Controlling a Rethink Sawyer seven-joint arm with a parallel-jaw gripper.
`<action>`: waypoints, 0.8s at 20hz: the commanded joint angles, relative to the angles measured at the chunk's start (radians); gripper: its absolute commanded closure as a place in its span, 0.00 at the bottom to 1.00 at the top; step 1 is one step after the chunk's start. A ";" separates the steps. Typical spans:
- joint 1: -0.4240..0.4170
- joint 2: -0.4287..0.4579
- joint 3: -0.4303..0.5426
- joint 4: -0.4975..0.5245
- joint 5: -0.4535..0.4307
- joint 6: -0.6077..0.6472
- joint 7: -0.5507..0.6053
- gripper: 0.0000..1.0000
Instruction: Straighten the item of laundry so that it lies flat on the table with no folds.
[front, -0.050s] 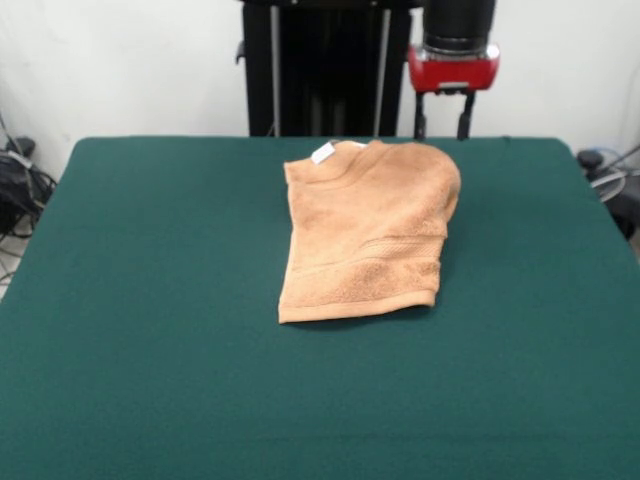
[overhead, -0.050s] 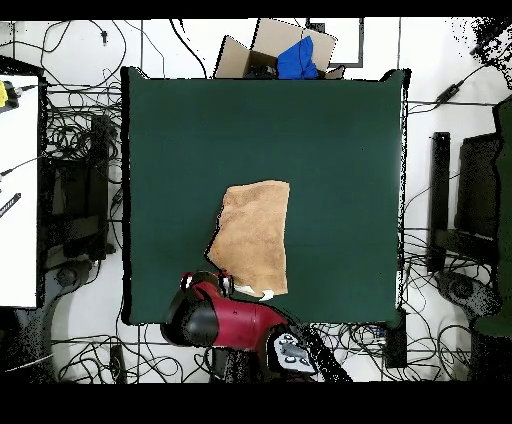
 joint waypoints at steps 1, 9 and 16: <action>0.023 0.035 0.004 -0.092 0.074 -0.044 0.249 0.00; 0.004 0.013 0.011 -0.102 0.077 -0.003 0.237 0.00; -0.003 0.008 0.010 -0.129 0.098 0.042 0.225 0.00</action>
